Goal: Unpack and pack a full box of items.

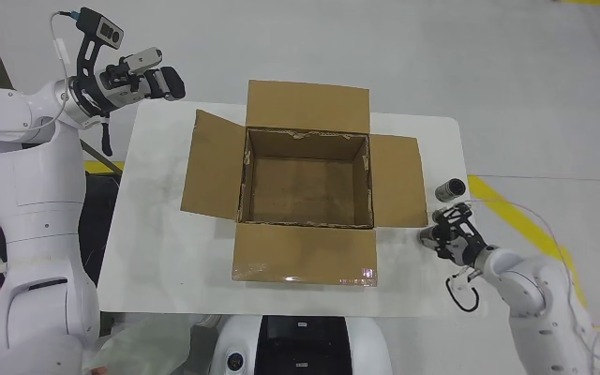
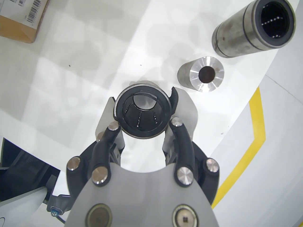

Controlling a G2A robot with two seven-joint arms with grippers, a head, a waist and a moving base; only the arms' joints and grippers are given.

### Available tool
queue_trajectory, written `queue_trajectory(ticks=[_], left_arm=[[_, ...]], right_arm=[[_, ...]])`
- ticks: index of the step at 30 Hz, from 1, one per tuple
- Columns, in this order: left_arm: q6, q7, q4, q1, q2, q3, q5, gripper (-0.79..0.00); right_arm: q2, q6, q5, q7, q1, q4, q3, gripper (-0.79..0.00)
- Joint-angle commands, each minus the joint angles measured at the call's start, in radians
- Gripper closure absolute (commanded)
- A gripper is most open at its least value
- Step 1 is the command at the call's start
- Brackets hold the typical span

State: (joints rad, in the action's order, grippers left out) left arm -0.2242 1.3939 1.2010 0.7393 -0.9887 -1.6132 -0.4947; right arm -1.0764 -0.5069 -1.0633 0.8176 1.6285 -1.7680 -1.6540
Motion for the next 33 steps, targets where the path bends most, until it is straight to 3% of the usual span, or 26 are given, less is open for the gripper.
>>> queue_trajectory(ticks=[1, 12, 19, 33], left_arm=[[0.0, 0.0, 0.0, 0.0, 0.0, 0.0, 0.0, -0.785], [0.0, 0.0, 0.0, 0.0, 0.0, 0.0, 0.0, -0.785], [0.0, 0.0, 0.0, 0.0, 0.0, 0.0, 0.0, -0.785], [0.0, 0.0, 0.0, 0.0, 0.0, 0.0, 0.0, -0.785]], right_arm=[[0.003, -0.007, 0.001, -0.001, 0.015, -0.018, -0.009, 0.0], [0.014, -0.005, 0.05, -0.022, 0.044, -0.09, -0.068, 0.0], [0.021, 0.023, 0.005, -0.016, 0.032, -0.166, -0.093, 0.0], [0.027, 0.092, -0.026, -0.112, 0.009, -0.319, -0.145, 0.0]])
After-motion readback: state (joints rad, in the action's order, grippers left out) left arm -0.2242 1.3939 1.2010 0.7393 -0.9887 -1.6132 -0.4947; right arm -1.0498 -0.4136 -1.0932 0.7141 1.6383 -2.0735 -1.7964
